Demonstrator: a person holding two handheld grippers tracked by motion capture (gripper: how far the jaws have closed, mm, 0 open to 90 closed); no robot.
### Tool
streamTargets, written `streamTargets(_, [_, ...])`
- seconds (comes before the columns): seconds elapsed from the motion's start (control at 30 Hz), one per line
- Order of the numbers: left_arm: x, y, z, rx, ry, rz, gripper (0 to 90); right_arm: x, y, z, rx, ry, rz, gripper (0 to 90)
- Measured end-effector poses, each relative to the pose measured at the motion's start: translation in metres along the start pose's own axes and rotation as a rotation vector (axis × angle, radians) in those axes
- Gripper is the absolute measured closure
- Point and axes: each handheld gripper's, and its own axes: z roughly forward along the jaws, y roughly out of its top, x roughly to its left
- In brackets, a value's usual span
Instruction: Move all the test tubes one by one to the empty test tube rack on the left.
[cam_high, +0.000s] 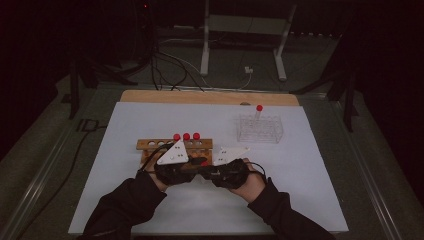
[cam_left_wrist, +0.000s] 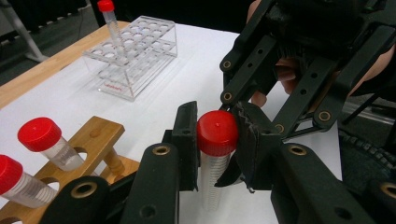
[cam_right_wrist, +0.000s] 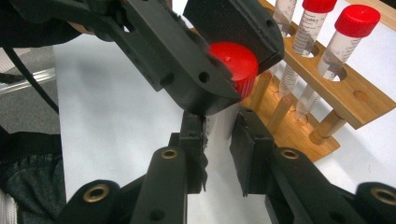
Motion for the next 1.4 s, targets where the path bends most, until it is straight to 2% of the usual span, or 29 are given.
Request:
streamTargets(0.17, [0.001, 0.001, -0.002, 0.004, -0.001, -0.004, 71.7, 0.000, 0.000, 0.000, -0.010, 0.008, 0.007, 72.7])
streamTargets(0.2, [0.001, 0.001, -0.003, 0.006, -0.002, -0.004, 71.7, 0.000, 0.000, 0.000, -0.014, 0.008, 0.010, 67.7])
streamTargets(0.5, [0.007, 0.001, -0.017, -0.004, 0.032, -0.011, 71.8, -0.002, -0.002, -0.008, -0.044, -0.023, 0.021, 45.1])
streamTargets(0.83, [0.020, 0.006, -0.041, -0.026, 0.119, -0.017, 71.8, -0.005, -0.008, -0.016, -0.087, -0.031, 0.047, 15.3])
streamTargets(1.13, [0.033, 0.009, -0.064, -0.035, 0.195, -0.029, 71.8, -0.009, -0.013, -0.027, -0.118, -0.017, 0.051, 3.8])
streamTargets(1.2, [0.036, 0.009, -0.068, -0.032, 0.212, -0.030, 71.8, -0.009, -0.013, -0.028, -0.112, -0.023, 0.046, 2.7])
streamTargets(1.4, [0.046, 0.011, -0.076, -0.029, 0.250, -0.037, 71.8, -0.012, -0.014, -0.031, -0.142, -0.011, 0.048, 0.0])
